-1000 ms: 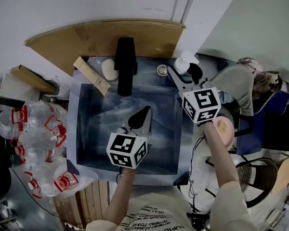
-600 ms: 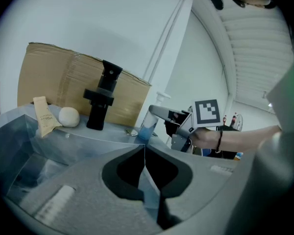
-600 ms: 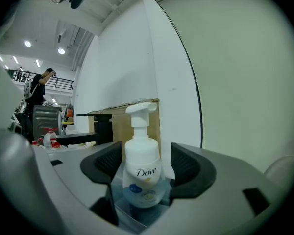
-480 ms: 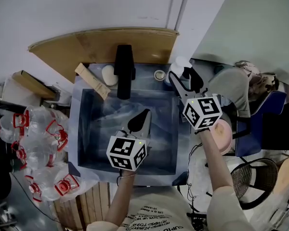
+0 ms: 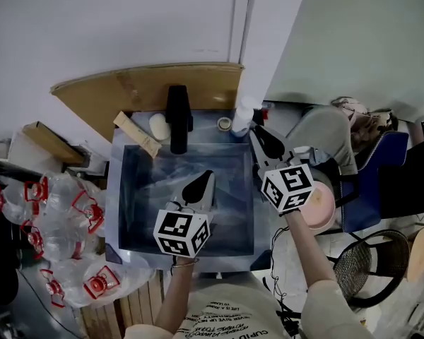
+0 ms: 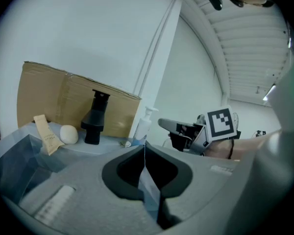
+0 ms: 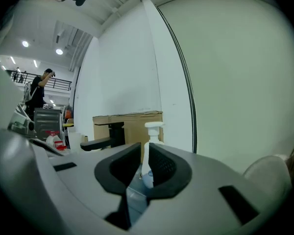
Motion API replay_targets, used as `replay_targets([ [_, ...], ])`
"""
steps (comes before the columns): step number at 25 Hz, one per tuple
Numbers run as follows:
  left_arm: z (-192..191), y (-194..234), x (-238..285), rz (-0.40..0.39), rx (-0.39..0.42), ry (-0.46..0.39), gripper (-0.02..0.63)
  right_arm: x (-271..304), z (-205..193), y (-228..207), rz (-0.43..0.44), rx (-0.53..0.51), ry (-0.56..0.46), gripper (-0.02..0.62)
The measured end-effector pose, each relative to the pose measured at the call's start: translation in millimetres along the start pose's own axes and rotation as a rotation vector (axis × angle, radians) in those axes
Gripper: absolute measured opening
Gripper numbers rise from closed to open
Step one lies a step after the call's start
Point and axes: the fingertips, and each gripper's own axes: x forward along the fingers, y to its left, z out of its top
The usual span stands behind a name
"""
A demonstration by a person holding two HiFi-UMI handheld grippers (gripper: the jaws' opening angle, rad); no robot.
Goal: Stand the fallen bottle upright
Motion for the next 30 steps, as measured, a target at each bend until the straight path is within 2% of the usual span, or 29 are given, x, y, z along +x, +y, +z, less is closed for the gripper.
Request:
replay_targets([
  [2,6.6,-4.2,-5.6,-0.010,0.023,-0.013,0.026,-9.6,0.7,5.2,0.005,-0.004,0.006,0.027],
  [6,23.3,-11.5,-18.3,-0.020,0.064,-0.048,0.026,-29.2,3.5,16.5,0.021,-0.015,0.022,0.006],
  [11,39.6,-21.7,-34.9,-0.035,0.123,-0.086,0.026,-51.5,4.8,32.4,0.050,-0.021,0.043,0.005],
  [22,54.4,-41.1,-64.8,-0.056,0.177,-0.134,0.026,-107.6,18.3,49.7,0.068,0.053,0.006,0.005],
  [30,57.8,-28.3,-101.2,0.003,0.205,-0.172,0.026,-136.3,30.2,54.4,0.054,0.097,-0.047,0.005],
])
